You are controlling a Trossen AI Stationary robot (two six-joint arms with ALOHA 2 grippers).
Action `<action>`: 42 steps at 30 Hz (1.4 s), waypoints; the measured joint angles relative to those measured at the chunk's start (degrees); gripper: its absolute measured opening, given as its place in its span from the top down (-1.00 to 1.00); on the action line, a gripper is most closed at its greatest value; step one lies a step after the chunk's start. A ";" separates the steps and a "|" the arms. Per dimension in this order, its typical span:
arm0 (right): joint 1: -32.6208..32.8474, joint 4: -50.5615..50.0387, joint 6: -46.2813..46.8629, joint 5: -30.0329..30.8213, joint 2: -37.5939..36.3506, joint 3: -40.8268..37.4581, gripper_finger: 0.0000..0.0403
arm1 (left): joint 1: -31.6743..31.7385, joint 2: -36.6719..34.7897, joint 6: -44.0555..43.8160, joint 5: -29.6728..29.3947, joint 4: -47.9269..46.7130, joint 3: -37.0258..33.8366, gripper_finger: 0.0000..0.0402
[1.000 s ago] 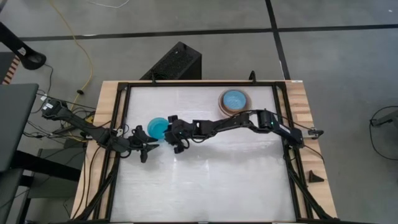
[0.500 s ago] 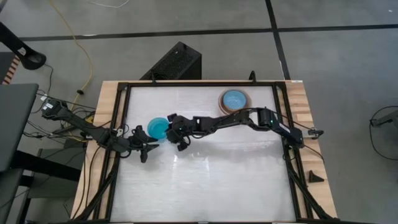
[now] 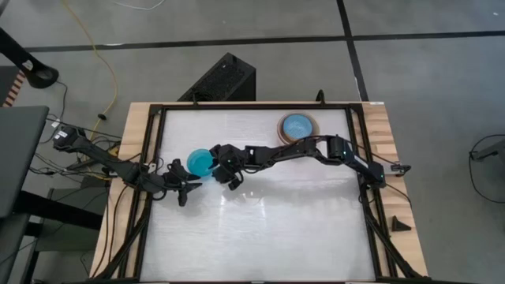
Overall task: Nest bowls inside each other by size order
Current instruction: Stack the light blue bowl on top of the blue bowl
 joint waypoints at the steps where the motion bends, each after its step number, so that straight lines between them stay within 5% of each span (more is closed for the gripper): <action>1: -0.18 0.25 -0.02 -0.15 0.00 0.00 0.07 | 0.01 -0.01 0.00 0.00 -0.01 0.00 0.38; 16: -1.17 2.45 -1.11 -0.31 4.62 0.69 0.12 | 0.00 0.00 0.00 -0.04 -0.08 0.00 0.38; 24: -0.29 8.41 -0.98 0.42 4.79 0.50 0.49 | 0.00 0.09 0.00 -0.02 -0.13 0.00 0.38; 31: 1.25 12.64 -0.20 10.19 4.79 0.50 0.82 | 0.02 0.09 0.00 -0.02 -0.15 0.00 0.38; 35: 2.24 6.98 0.81 13.64 2.89 0.48 0.88 | 0.00 0.09 0.00 -0.02 -0.16 0.00 0.38; 42: 4.37 -18.55 9.50 13.88 -7.25 0.48 0.88 | 0.00 0.09 0.00 0.00 -0.11 0.00 0.38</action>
